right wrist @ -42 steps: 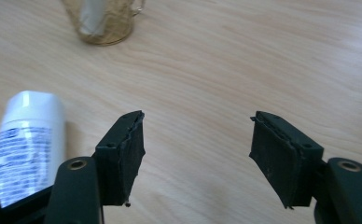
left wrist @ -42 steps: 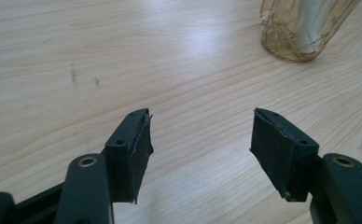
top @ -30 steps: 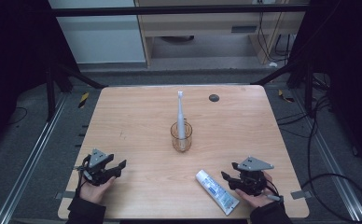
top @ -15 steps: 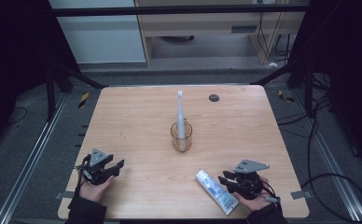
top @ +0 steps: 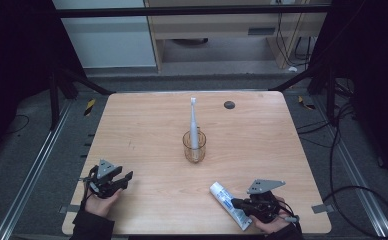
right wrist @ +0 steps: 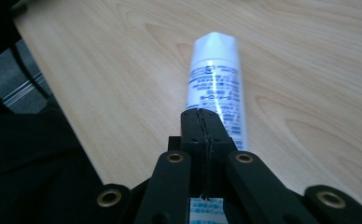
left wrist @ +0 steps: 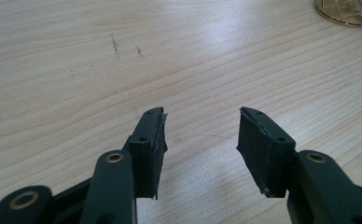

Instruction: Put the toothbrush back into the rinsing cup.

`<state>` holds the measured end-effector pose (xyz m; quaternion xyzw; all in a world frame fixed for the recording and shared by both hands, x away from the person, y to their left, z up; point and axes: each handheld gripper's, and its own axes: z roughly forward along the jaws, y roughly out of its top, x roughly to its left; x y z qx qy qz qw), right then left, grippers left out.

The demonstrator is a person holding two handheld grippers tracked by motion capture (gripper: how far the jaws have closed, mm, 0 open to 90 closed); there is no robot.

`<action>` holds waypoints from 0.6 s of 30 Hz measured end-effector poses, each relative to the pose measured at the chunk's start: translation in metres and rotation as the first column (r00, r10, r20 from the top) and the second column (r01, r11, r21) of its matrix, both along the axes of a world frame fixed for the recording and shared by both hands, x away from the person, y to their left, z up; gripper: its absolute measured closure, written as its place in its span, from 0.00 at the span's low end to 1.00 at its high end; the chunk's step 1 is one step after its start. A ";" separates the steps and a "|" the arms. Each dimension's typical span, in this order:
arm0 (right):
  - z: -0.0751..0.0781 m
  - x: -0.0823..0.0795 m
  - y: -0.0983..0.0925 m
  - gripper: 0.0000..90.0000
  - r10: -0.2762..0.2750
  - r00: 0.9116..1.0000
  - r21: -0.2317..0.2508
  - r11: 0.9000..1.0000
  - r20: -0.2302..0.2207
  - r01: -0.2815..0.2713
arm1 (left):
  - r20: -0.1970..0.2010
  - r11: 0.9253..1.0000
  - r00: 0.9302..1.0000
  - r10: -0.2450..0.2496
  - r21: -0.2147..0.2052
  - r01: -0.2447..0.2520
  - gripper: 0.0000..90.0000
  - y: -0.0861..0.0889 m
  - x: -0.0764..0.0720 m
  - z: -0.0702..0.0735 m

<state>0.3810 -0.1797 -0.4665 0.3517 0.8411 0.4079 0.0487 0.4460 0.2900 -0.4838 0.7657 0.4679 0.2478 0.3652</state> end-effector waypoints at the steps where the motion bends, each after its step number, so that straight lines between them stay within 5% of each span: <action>1: 0.000 -0.001 0.002 1.00 0.009 1.000 0.000 1.000 -0.006 -0.009 | 0.000 1.000 1.000 0.000 0.000 0.000 0.56 0.000 0.000 0.000; 10: -0.006 -0.006 0.012 1.00 0.088 0.995 -0.010 0.996 -0.056 -0.089 | -0.004 1.000 1.000 -0.001 0.002 0.001 0.56 0.000 0.000 0.000; 18: -0.012 -0.004 0.014 1.00 0.082 0.993 -0.057 0.995 -0.087 -0.087 | -0.008 1.000 1.000 0.000 0.002 0.000 0.56 0.000 0.001 -0.001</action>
